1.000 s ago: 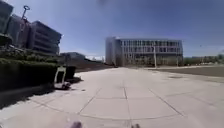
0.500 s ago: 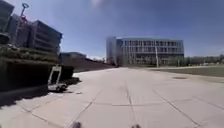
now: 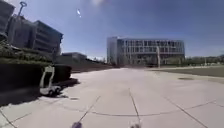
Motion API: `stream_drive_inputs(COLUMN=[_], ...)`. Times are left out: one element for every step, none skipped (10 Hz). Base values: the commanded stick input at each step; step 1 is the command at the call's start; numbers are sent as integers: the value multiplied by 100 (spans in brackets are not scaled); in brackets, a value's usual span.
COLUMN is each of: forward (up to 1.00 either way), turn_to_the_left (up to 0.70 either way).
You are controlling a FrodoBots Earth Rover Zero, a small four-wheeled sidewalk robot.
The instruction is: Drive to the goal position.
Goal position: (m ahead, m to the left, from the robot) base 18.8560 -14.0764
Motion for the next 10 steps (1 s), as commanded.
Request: stream_drive_inputs(forward=[70,70,70,70,70,70,70,70,70,70], turn_to_the_left=[0,0,0,0,0,0,0,0,0,0])
